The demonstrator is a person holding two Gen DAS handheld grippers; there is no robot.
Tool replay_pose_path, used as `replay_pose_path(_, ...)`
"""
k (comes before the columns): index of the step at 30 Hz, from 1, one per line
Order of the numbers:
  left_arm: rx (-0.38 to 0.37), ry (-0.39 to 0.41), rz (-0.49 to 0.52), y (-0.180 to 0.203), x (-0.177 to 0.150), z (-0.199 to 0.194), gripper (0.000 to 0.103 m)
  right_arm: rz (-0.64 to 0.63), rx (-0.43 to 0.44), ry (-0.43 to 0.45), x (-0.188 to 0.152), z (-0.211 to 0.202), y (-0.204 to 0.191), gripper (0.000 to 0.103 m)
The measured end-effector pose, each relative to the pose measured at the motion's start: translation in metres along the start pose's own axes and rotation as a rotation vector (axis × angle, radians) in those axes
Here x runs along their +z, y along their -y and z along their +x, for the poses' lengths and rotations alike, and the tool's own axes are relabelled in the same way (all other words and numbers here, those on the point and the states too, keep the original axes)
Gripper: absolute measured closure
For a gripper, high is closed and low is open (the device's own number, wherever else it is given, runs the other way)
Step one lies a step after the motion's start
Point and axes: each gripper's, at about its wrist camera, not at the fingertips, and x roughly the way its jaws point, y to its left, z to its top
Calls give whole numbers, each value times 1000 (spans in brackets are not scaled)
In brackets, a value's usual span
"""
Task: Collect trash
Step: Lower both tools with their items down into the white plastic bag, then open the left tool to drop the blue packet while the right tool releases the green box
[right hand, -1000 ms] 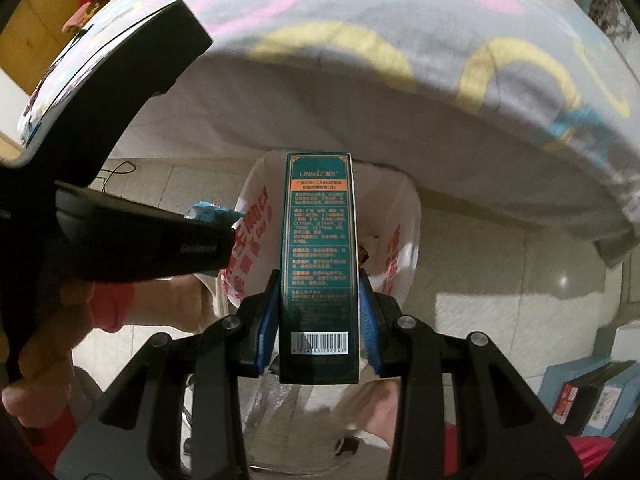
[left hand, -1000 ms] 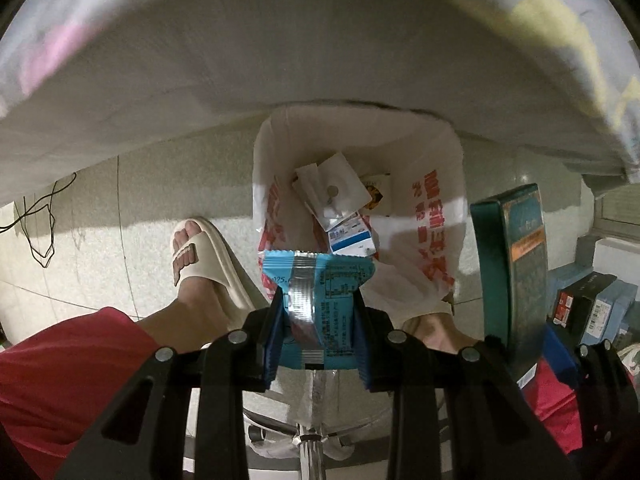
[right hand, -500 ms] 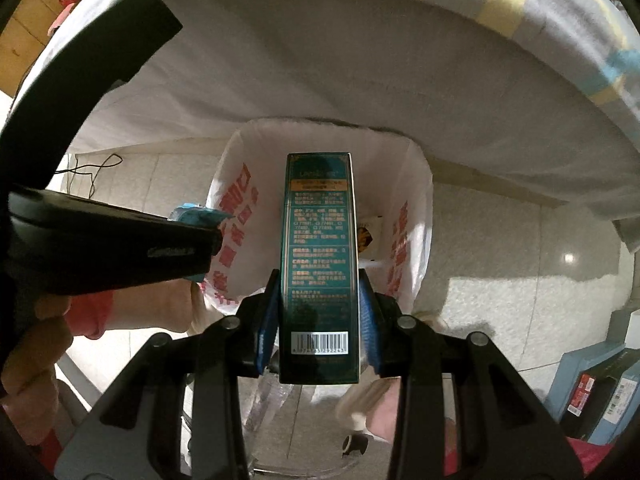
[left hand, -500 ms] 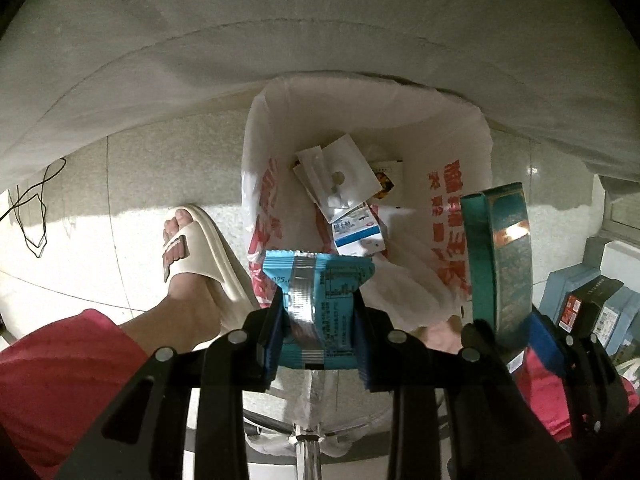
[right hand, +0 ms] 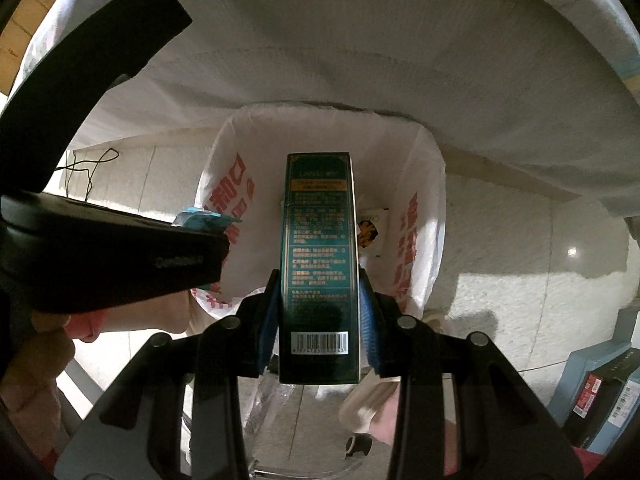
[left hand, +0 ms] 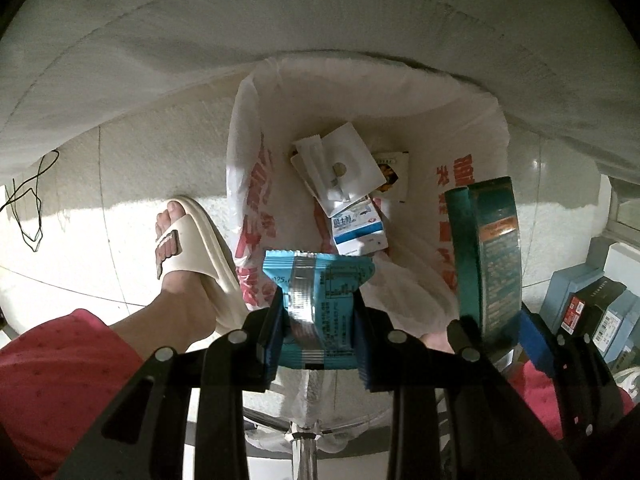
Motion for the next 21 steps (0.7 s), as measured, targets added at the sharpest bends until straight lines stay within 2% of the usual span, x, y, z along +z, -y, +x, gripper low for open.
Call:
replay_pose_path(8,-3,-5,-16,2,7,6,73,1,-2,-16,2,11,3,67)
replay_pose_path(17,-13,-22,-42,-1,14,11,73,-1,34,-30,6,18,0,67)
replay_pose_path(19,-6,-23,-37,0,16,13,71,-5,37,-30,7,20,0,67)
replay_pose_path(21,-3,-30,-24,3,17,15,62,-4,45,-25,8,21,1,66)
